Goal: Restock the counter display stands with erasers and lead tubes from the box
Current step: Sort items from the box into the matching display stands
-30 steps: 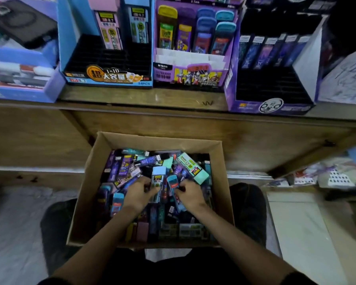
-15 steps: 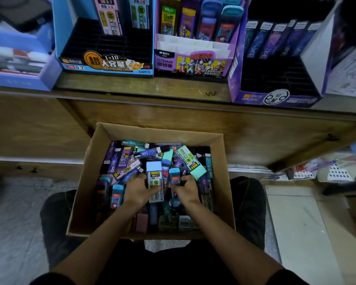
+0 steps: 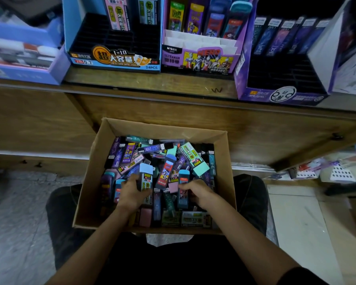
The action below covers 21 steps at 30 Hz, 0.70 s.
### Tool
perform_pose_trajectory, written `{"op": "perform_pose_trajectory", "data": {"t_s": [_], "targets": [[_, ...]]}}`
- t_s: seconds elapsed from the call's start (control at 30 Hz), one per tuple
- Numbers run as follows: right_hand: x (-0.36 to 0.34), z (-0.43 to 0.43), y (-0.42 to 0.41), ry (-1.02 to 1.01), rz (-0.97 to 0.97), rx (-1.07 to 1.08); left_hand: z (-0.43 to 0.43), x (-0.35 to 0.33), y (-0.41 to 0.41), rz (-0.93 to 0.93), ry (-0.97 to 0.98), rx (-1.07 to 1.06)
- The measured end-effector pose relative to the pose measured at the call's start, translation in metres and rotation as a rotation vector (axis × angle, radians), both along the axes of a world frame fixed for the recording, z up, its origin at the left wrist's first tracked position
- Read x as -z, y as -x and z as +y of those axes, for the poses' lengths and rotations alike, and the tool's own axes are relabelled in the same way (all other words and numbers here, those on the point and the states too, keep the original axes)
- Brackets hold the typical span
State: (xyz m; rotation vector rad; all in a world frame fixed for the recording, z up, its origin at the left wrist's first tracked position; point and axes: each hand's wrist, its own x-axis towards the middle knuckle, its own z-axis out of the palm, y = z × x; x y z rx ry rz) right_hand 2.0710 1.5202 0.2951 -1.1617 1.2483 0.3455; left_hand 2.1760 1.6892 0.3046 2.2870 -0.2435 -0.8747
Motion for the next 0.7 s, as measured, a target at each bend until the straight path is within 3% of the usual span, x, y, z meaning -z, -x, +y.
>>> {"op": "perform_pose_trajectory", "data": {"t_s": [0.2, 0.53, 0.7], "targets": [[0.002, -0.004, 0.014, -0.032, -0.046, -0.046, 0.005, 0.0, 0.002, 0.196, 0.204, -0.225], [-0.025, -0.008, 0.04, 0.385, -0.181, 0.019, 0.002, -0.011, -0.006, 0.343, 0.4, -0.299], [-0.06, -0.029, 0.046, 0.586, -0.32, -0.16, -0.009, -0.03, -0.015, 0.316, 0.504, -0.198]]}}
